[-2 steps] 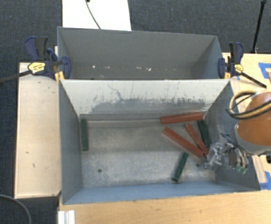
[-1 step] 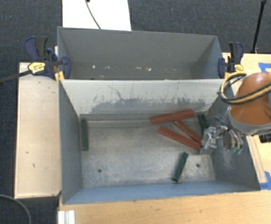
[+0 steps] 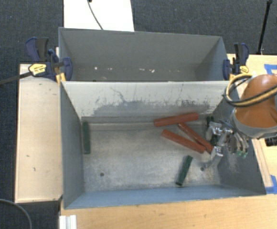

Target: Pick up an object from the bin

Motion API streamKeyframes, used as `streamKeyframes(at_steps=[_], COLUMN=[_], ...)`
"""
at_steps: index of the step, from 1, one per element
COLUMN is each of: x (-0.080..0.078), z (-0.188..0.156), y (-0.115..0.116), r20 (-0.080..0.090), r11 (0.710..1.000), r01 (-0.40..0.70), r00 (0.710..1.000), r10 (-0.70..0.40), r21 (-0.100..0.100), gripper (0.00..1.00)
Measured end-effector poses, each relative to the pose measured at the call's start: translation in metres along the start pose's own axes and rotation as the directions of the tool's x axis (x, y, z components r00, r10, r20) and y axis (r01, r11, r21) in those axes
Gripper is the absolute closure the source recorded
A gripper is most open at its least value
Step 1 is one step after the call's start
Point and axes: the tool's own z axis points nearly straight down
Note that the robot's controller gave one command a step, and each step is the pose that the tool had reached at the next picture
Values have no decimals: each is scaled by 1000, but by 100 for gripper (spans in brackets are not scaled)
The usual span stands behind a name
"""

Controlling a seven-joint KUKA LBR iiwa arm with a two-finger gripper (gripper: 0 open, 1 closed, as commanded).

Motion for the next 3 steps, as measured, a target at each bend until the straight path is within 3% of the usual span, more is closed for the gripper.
streamKeyframes(at_steps=[1, 2, 3], x=[31, 70, 68], z=[0, 0, 0], y=[16, 42, 41], r20=[1, 0, 3], r11=[990, 982, 982], r01=[-143, -188, -188], r00=[990, 982, 982], r10=[143, 188, 188], r21=[1, 3, 2], gripper=[0, 0, 100])
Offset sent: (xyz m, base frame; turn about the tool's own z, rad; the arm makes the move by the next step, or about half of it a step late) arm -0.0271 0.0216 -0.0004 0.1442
